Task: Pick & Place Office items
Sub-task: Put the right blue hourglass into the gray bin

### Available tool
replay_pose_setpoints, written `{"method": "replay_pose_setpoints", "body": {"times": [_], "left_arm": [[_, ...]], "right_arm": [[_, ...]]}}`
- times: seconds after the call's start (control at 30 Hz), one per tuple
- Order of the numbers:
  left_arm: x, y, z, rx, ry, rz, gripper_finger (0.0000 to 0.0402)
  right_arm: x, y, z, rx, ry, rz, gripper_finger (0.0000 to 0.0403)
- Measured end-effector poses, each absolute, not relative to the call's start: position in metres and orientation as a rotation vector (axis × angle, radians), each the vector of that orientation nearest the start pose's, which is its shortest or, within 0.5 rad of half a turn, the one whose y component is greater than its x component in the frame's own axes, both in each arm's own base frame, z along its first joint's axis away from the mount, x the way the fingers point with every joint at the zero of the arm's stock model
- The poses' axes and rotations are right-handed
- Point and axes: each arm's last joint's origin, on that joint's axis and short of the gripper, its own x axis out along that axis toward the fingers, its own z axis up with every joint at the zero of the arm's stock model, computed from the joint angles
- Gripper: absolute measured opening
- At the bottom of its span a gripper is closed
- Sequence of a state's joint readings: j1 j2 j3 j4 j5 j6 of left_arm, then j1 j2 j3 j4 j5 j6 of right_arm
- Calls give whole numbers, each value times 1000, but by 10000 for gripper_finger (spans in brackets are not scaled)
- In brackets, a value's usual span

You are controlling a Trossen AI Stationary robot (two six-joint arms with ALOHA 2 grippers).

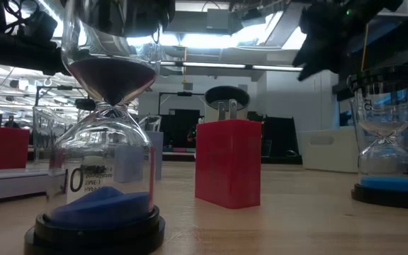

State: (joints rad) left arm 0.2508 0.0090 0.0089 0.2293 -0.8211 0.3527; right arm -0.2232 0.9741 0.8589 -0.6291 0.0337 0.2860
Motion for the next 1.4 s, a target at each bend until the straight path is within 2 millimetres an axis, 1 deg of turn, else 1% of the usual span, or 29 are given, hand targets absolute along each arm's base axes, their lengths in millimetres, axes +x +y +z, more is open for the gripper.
{"method": "replay_pose_setpoints", "body": {"times": [0.17, 0.3, 0.37, 0.57, 0.63, 0.73, 0.8, 0.87, 1.07, 1.2, 1.4], "left_arm": [[79, 42, 184, 239, -26, 1092, 157], [79, 42, 184, 230, -30, 1096, 158], [79, 42, 183, 209, -39, 1094, 159], [80, 42, 173, 121, 3, 1080, 156], [80, 43, 171, 68, -12, 1079, 156], [81, 42, 171, -27, -66, 1053, 155], [82, 42, 171, -65, -90, 1021, 155], [83, 41, 172, -86, -103, 979, 155], [84, 40, 172, -93, -107, 910, 155], [85, 40, 172, -94, -108, 902, 155], [85, 40, 172, -93, -107, 899, 155]], "right_arm": [[200, -15, 288, 189, 693, -166, 307], [218, 5, 285, 127, 659, -56, 307], [226, 16, 279, 156, 674, -29, 307], [245, 39, 250, 289, 822, -3, 309], [249, 47, 244, 339, 851, 34, 317], [254, 61, 240, 439, 863, 101, 336], [255, 72, 237, 476, 882, 127, 348], [256, 84, 234, 476, 886, 141, 358], [255, 120, 230, 336, 794, 179, 359], [248, 136, 230, 259, 757, 142, 349], [239, 150, 230, 321, 740, 93, 339]]}}
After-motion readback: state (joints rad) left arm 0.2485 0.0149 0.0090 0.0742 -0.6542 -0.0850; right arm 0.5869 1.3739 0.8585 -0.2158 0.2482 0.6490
